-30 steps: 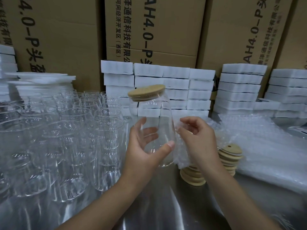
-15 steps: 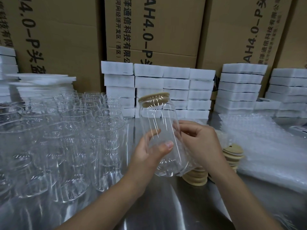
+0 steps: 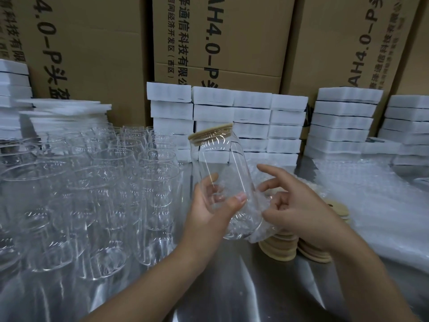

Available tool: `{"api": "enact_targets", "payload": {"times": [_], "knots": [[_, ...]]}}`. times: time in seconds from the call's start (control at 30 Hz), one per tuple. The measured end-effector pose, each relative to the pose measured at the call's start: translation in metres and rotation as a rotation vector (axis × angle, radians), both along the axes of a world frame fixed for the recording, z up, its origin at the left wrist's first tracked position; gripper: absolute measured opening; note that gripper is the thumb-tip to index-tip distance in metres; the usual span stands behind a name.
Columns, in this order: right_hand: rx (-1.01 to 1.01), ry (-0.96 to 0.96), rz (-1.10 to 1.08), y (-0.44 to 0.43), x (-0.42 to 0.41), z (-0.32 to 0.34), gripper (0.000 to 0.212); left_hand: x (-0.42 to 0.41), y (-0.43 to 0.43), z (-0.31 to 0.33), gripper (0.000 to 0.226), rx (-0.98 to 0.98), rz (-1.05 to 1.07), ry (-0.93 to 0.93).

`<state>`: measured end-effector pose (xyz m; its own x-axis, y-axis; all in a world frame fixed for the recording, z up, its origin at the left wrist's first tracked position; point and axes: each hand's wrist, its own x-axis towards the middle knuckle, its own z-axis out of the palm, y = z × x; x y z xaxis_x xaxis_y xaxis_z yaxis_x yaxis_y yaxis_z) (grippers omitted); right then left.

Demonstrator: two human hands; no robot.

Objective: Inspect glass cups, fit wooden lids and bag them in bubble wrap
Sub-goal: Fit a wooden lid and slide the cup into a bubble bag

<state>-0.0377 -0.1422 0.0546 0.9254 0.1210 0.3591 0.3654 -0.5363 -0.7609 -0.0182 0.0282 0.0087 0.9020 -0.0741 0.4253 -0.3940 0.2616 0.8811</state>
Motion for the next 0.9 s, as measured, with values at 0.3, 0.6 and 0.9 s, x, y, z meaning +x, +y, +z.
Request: {"api": "enact_targets", "payload": {"times": [0.3, 0.6, 0.9], "knots": [[0.191, 0.125, 0.098, -0.001, -0.001, 0.001, 0.049, 0.004, -0.002, -0.004, 0.084, 0.115, 0.1, 0.035], [0.038, 0.105, 0.0, 0.002, 0.002, -0.005, 0.027, 0.004, -0.002, -0.001, 0.076, -0.083, -0.024, 0.109], [0.043, 0.154, -0.046, 0.001, 0.0, -0.002, 0.019, 0.012, -0.002, -0.006, 0.07, -0.134, 0.0, 0.188]]}}
